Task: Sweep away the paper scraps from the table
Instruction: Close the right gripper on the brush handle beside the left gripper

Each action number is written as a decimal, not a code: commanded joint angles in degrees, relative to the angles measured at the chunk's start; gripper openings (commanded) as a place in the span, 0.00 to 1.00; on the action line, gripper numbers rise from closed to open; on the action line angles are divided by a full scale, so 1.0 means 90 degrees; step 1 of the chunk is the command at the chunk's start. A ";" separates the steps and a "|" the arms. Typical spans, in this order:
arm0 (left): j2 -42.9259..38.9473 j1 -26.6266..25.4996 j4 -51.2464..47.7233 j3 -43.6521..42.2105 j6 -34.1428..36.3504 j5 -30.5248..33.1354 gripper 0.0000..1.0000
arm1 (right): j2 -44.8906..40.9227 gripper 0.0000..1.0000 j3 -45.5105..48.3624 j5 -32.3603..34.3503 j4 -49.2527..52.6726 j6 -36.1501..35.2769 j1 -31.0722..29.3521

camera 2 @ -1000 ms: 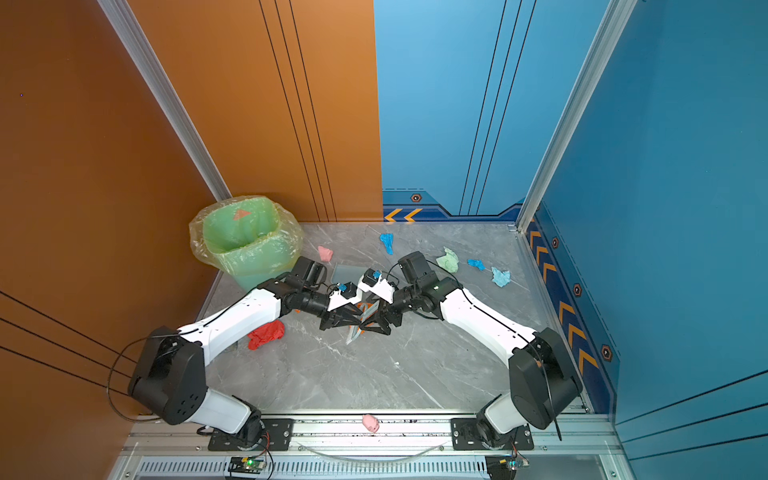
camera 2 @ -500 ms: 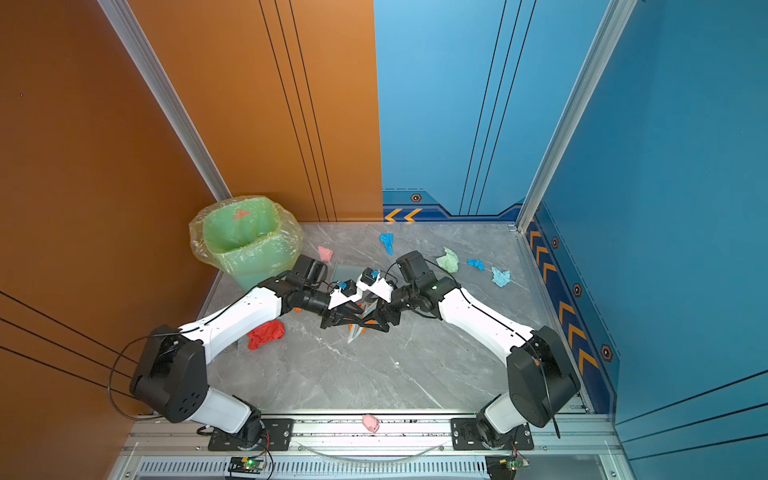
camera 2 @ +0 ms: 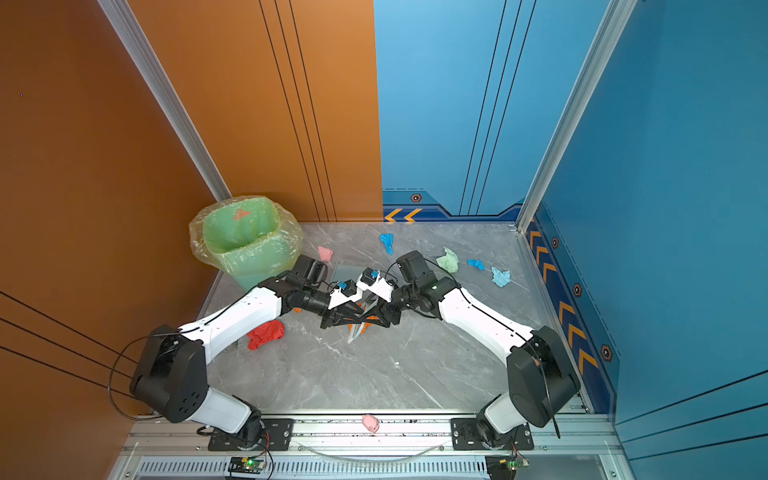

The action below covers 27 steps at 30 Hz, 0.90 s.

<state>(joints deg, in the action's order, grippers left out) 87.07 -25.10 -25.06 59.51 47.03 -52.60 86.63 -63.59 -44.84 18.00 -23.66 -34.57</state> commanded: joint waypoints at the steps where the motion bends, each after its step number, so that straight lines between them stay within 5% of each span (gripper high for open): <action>1: 0.0030 0.0047 -0.0097 0.0063 -0.0069 -0.0326 0.00 | -0.0075 0.58 -0.0191 0.0092 0.0031 -0.0093 -0.0056; 27: 0.0105 0.0057 -0.0100 0.0068 -0.0040 -0.0335 0.00 | 0.0070 0.23 -0.0392 0.0126 0.0403 -0.0174 -0.0114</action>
<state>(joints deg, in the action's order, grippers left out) 87.44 -25.10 -25.06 59.51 46.89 -53.21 86.65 -65.78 -44.69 19.88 -24.67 -35.38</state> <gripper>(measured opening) 0.268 0.236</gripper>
